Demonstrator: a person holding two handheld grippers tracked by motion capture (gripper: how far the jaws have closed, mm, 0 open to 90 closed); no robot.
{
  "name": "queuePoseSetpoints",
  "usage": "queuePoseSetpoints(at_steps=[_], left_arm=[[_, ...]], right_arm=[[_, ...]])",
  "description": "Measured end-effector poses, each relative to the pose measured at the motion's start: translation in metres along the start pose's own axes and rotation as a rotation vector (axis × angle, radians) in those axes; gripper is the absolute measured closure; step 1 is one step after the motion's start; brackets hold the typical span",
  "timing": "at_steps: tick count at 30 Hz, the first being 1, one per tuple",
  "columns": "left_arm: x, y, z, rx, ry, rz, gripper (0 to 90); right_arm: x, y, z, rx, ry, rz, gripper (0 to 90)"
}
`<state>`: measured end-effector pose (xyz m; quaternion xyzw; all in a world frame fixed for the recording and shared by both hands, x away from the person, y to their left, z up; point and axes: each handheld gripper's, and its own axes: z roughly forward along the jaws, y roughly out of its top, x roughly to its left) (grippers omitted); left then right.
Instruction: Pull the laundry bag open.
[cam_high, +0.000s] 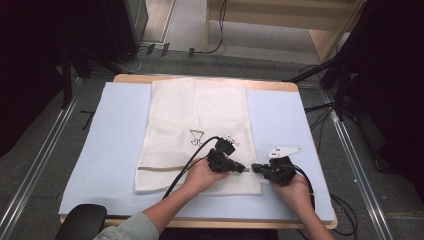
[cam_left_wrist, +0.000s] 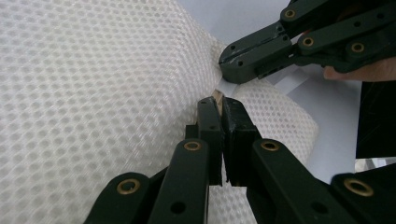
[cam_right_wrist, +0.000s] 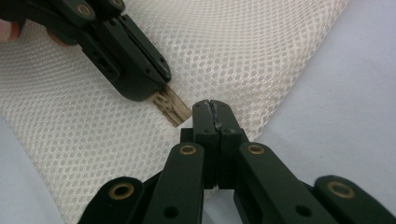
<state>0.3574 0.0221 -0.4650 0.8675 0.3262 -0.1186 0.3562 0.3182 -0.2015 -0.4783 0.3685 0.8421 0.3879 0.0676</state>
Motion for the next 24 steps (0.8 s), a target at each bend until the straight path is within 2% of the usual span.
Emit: queuePoseSetpoints(at_steps=[6,11,18,24], left_arm=[[0.000,-0.003,-0.006,-0.001,-0.002,0.002,88.8],[0.005,-0.005,-0.012,-0.001,-0.008,-0.012,88.8],[0.012,-0.012,-0.029,-0.008,-0.024,-0.026,88.8],[0.012,-0.016,-0.037,-0.001,-0.018,-0.013,88.8]], right_arm=[[0.001,0.000,0.000,-0.001,0.005,-0.002,90.0],[0.000,-0.001,0.000,-0.005,0.002,-0.001,90.0],[0.000,-0.001,0.000,-0.006,0.005,-0.001,90.0],[0.001,-0.001,0.000,-0.007,0.004,-0.002,90.0]])
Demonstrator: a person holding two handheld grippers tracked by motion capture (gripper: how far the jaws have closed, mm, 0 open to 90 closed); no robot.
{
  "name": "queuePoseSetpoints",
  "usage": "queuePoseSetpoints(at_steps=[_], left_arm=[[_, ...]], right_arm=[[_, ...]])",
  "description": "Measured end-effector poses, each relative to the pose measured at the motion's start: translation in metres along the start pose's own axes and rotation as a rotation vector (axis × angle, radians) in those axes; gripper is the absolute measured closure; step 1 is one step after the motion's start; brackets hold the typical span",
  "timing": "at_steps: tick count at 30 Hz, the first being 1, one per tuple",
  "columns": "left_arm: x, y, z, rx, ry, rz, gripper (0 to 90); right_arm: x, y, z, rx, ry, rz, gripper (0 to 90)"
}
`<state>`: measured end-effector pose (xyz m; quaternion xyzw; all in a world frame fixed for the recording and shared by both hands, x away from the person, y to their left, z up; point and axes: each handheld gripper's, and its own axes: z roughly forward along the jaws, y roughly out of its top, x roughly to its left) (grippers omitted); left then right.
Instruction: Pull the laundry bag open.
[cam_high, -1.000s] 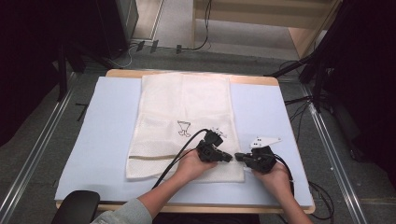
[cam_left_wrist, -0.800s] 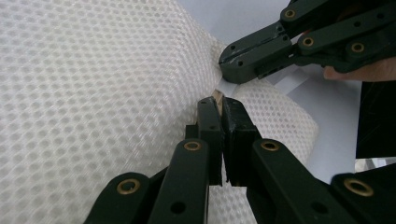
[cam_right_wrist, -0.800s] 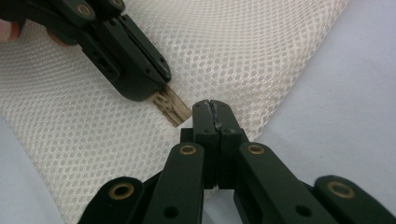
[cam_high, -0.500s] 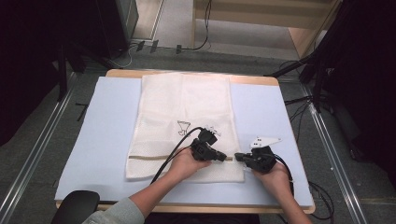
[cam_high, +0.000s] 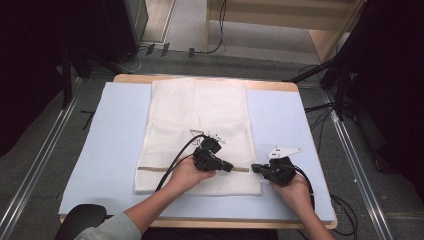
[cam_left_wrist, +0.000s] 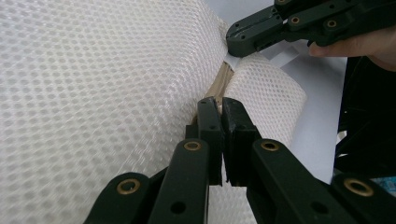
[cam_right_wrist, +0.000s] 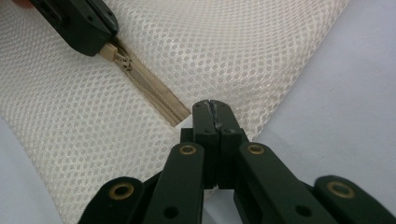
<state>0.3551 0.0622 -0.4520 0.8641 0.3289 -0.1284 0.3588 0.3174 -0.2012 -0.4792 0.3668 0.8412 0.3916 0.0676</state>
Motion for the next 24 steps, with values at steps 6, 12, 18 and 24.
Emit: queuePoseSetpoints(at_steps=[6,12,18,24], left_arm=[[0.021,-0.004,-0.026,-0.071,0.018,-0.068,90.0],[0.018,-0.002,-0.023,-0.068,0.006,-0.057,90.0],[0.012,0.000,-0.015,-0.046,0.001,-0.046,90.0],[0.009,-0.001,-0.009,-0.029,0.002,-0.043,90.0]], right_arm=[[-0.001,0.000,0.000,-0.001,-0.001,0.001,90.0],[-0.001,0.001,0.000,0.007,-0.002,0.001,90.0],[-0.001,0.001,0.000,0.006,0.000,-0.002,90.0],[0.000,0.001,0.000,0.007,-0.002,-0.007,90.0]])
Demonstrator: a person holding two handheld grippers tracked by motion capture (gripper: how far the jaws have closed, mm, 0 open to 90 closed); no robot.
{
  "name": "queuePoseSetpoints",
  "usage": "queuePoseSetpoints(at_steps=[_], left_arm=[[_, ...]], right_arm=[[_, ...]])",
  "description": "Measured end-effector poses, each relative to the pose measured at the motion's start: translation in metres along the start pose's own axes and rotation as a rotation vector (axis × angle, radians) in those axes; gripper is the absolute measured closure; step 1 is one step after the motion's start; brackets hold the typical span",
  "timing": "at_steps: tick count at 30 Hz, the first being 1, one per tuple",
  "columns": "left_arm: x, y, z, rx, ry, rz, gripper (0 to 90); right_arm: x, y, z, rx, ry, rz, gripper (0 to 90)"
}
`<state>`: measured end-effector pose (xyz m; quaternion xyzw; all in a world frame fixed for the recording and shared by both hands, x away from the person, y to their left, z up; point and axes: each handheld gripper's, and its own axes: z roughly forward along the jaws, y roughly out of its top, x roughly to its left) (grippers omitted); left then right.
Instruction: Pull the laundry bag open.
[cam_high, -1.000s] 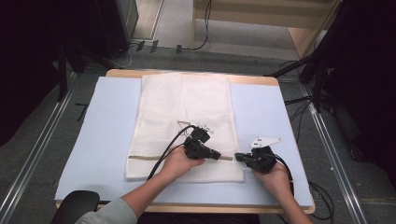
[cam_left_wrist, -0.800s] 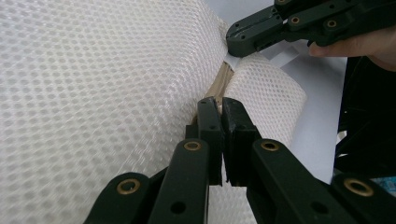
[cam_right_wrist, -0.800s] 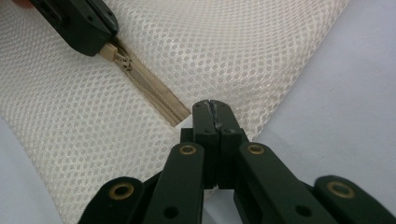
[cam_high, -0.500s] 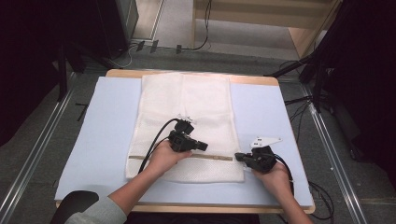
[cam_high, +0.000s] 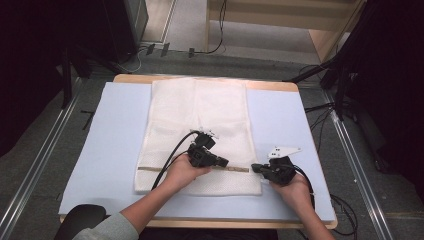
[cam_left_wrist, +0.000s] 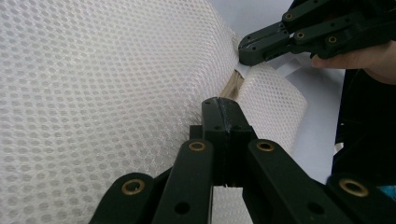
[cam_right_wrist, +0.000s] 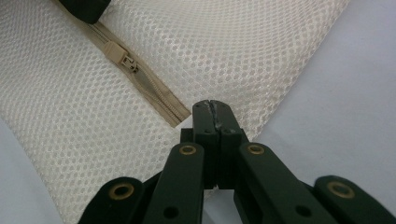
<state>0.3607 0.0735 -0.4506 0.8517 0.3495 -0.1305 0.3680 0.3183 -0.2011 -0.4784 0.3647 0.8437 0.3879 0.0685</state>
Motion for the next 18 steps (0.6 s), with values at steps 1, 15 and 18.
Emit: queuePoseSetpoints(at_steps=[1,15,18], left_arm=[[0.000,-0.001,0.002,0.001,-0.003,-0.004,90.0],[-0.003,-0.002,0.020,0.023,-0.017,-0.011,80.0],[-0.005,-0.001,0.024,0.019,-0.016,-0.011,77.5]], right_arm=[[0.000,0.000,0.000,0.001,-0.001,0.001,90.0],[0.001,0.001,0.000,0.003,-0.006,-0.007,90.0],[0.001,0.001,0.000,0.002,-0.006,-0.007,90.0]])
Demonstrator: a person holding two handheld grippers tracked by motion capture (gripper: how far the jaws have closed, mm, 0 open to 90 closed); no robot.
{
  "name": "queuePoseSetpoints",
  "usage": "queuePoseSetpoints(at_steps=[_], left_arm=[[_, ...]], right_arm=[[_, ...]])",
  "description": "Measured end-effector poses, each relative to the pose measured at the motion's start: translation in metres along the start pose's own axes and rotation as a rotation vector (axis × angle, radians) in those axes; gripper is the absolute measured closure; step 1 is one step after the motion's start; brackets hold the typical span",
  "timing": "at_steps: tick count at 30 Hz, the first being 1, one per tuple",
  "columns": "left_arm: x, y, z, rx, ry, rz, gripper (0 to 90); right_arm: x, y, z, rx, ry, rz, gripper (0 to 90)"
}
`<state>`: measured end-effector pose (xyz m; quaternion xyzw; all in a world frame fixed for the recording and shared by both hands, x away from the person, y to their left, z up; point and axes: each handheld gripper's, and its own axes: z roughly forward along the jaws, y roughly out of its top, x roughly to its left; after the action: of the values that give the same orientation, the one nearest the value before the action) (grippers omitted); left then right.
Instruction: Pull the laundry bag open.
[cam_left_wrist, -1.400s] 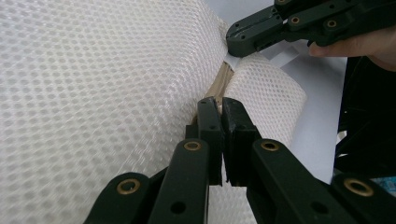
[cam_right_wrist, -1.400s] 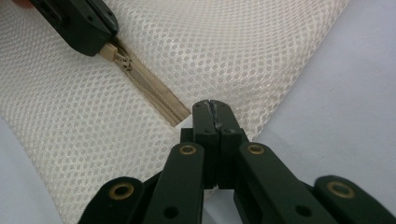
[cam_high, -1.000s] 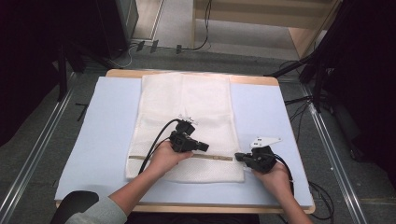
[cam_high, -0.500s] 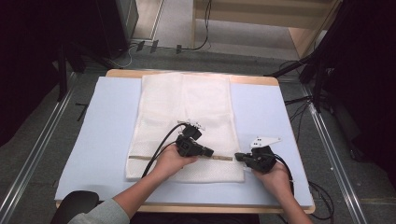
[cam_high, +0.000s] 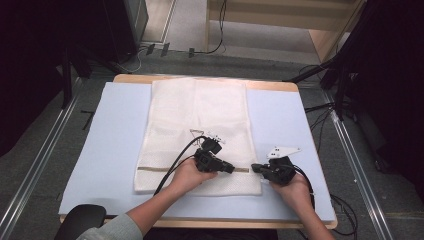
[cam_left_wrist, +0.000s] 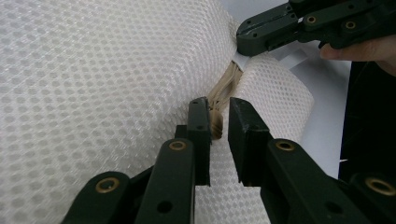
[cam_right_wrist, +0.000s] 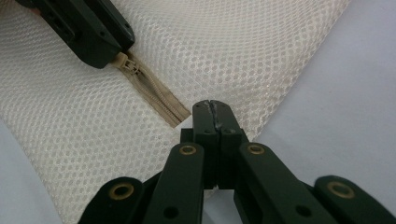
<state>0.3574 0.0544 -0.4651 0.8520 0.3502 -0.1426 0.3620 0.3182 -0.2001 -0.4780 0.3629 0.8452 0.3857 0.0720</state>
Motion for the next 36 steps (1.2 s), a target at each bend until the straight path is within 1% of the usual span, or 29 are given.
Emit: queuePoseSetpoints(at_steps=[2,4,5,6,11,14,15,17,18,20,21,22,23,24,25,26,29,35,36], left_arm=[[-0.002,0.001,0.005,-0.003,0.006,0.005,78.8],[-0.002,0.001,0.006,0.002,0.013,0.011,83.8],[-0.002,0.001,0.007,0.004,0.027,0.019,85.7],[-0.002,0.001,0.007,0.004,0.027,0.019,87.4],[-0.003,0.002,0.004,0.004,0.026,0.020,88.8],[-0.001,0.003,0.001,0.011,0.004,0.015,89.0],[-0.001,0.002,-0.003,0.021,0.012,0.017,89.1],[0.000,0.002,-0.005,0.021,0.013,0.017,89.1],[0.004,0.001,-0.011,0.022,0.001,0.004,89.1],[0.005,0.000,-0.014,0.024,0.002,0.003,89.0],[0.005,-0.001,-0.018,0.024,0.002,0.004,89.0],[0.005,-0.001,-0.018,0.024,0.002,0.004,89.0],[0.005,-0.002,-0.021,0.033,-0.002,0.008,89.0],[0.005,-0.003,-0.022,0.030,0.002,0.003,89.0],[0.007,-0.003,-0.024,0.028,0.005,0.007,89.0],[0.009,-0.004,-0.028,0.032,0.005,0.000,89.0],[0.011,-0.006,-0.032,0.030,0.000,-0.008,89.0],[0.011,-0.007,-0.036,0.037,0.001,-0.001,89.0],[0.012,-0.008,-0.038,0.037,-0.001,-0.009,89.0]], right_arm=[[0.000,0.000,0.000,0.000,-0.001,0.001,90.0],[0.000,0.000,0.000,0.001,-0.001,0.000,90.0],[0.000,0.000,0.000,0.002,-0.003,-0.002,90.0],[0.000,0.000,0.000,0.002,-0.003,-0.002,90.0],[0.000,0.000,0.000,0.000,-0.001,0.001,90.0],[0.001,0.000,0.000,0.002,-0.003,0.003,90.0],[0.001,0.000,0.000,0.003,-0.003,0.003,90.0],[0.001,0.000,0.000,0.001,-0.002,0.006,90.0],[0.001,-0.001,0.000,-0.002,-0.002,0.004,90.0],[0.000,-0.001,0.000,-0.002,0.001,0.008,90.0],[0.000,-0.001,0.000,-0.002,0.004,0.006,90.0],[0.000,-0.001,0.000,-0.002,0.003,0.006,90.0],[0.000,-0.001,0.000,-0.003,0.003,0.003,90.0],[0.000,-0.001,0.000,-0.003,0.003,0.003,90.0],[0.000,-0.001,0.000,-0.003,0.001,0.001,90.0],[0.001,-0.001,0.000,-0.005,-0.003,-0.003,90.0],[0.001,-0.001,0.000,-0.004,-0.003,-0.001,90.0],[0.001,-0.001,0.000,-0.007,-0.006,-0.009,90.0],[0.001,-0.001,0.000,-0.007,-0.007,-0.011,90.0]])
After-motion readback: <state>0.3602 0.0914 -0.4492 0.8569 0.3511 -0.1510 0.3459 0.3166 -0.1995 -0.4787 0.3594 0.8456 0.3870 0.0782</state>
